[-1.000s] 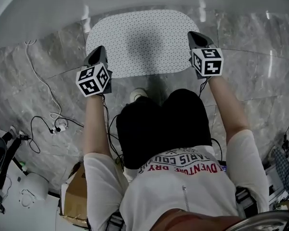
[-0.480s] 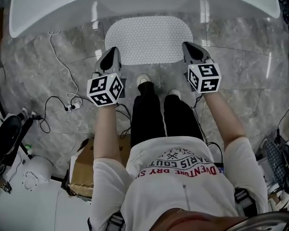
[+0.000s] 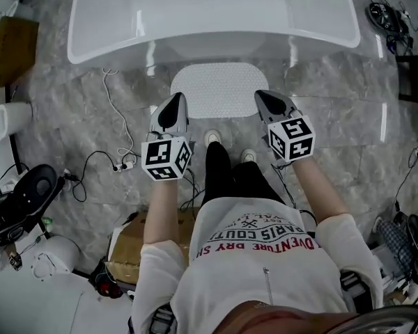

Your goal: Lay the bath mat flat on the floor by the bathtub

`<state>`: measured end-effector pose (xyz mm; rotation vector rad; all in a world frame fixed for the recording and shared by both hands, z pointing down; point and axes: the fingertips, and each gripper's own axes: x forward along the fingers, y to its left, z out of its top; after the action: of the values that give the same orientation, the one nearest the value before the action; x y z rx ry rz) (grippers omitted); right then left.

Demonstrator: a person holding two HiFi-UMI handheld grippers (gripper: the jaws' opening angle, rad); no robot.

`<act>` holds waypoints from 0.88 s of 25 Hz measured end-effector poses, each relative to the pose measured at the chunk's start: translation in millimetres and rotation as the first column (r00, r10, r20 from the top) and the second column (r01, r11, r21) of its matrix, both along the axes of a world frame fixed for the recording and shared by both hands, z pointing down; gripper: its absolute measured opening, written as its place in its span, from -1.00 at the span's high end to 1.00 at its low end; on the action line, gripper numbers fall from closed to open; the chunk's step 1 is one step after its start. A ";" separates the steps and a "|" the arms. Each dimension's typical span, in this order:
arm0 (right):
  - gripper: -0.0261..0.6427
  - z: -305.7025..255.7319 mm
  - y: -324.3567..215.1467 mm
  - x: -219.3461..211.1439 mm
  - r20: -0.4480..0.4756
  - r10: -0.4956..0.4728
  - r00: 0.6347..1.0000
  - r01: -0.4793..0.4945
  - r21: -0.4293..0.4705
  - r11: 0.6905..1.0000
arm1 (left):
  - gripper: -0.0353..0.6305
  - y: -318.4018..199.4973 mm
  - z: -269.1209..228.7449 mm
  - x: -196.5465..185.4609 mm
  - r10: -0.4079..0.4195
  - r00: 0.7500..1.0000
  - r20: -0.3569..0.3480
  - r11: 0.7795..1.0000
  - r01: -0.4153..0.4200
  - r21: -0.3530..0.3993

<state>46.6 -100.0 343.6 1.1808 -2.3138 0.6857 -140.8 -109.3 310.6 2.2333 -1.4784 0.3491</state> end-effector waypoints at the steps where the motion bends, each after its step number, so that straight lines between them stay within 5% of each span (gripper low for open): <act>1: 0.89 -19.2 -0.9 0.7 0.002 0.000 1.000 0.000 0.022 1.000 | 0.86 -0.4 -19.8 0.5 -0.007 1.000 0.001 1.000 0.007 0.027; 6: 0.89 -119.6 -6.8 10.8 -0.024 0.015 1.000 -0.010 0.194 0.981 | 0.86 1.2 -118.3 3.6 -0.005 1.000 -0.014 0.986 0.007 0.168; 11: 0.89 -216.5 -8.8 18.7 -0.023 0.068 0.997 -0.052 0.411 0.910 | 0.86 3.9 -201.8 -3.2 0.014 1.000 -0.028 0.952 -0.004 0.306; 22: 0.90 -315.9 29.3 21.4 0.089 0.008 0.996 -0.062 0.628 0.776 | 0.86 40.9 -293.4 4.8 0.108 0.994 -0.034 0.876 -0.079 0.475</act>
<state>68.0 -70.8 27.7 1.4911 -2.6945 -0.0764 -136.0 -68.5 17.2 2.6725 -1.5549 -0.0666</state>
